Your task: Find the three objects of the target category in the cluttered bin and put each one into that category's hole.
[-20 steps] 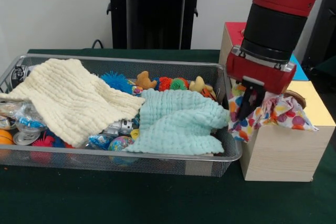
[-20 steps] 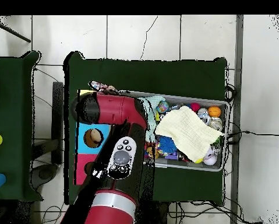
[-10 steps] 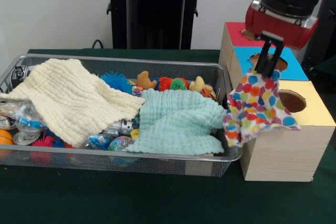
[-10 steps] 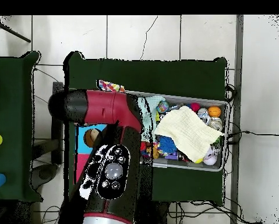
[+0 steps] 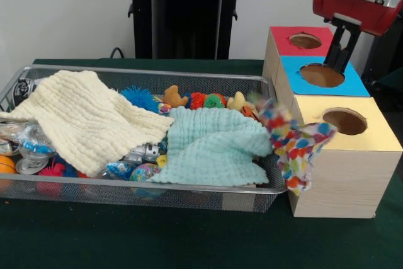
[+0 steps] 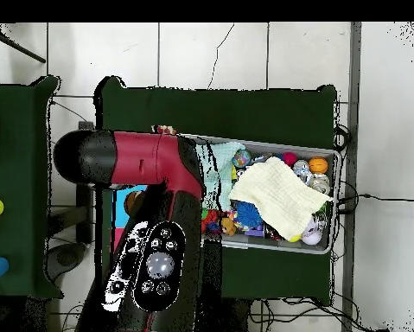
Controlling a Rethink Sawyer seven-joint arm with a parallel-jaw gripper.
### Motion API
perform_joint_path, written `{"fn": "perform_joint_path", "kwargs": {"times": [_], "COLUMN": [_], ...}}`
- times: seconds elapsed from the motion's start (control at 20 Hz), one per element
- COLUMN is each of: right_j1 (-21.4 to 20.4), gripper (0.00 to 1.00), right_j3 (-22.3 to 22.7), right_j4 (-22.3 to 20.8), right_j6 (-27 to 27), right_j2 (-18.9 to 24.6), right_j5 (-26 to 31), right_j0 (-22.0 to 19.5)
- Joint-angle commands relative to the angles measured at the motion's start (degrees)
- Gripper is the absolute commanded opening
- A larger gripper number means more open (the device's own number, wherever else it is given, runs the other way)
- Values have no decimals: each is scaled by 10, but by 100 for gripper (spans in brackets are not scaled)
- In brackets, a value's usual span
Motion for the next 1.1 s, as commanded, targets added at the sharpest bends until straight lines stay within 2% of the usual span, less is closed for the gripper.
{"fn": "perform_joint_path", "kwargs": {"times": [0.05,0.2,0.3,0.45,0.55,0.9,1.1], "right_j1": [22,24,22,28,32,55,57], "gripper": [0,0,0,0,0,0,0], "right_j3": [35,22,7,-45,-64,-136,-165], "right_j4": [8,-3,-22,-69,-74,-95,-101], "right_j6": [46,53,64,78,83,98,70], "right_j2": [69,59,35,-22,-36,-72,-71], "right_j5": [-16,-15,-16,-30,-36,-29,-42], "right_j0": [-5,2,17,39,40,44,25]}}
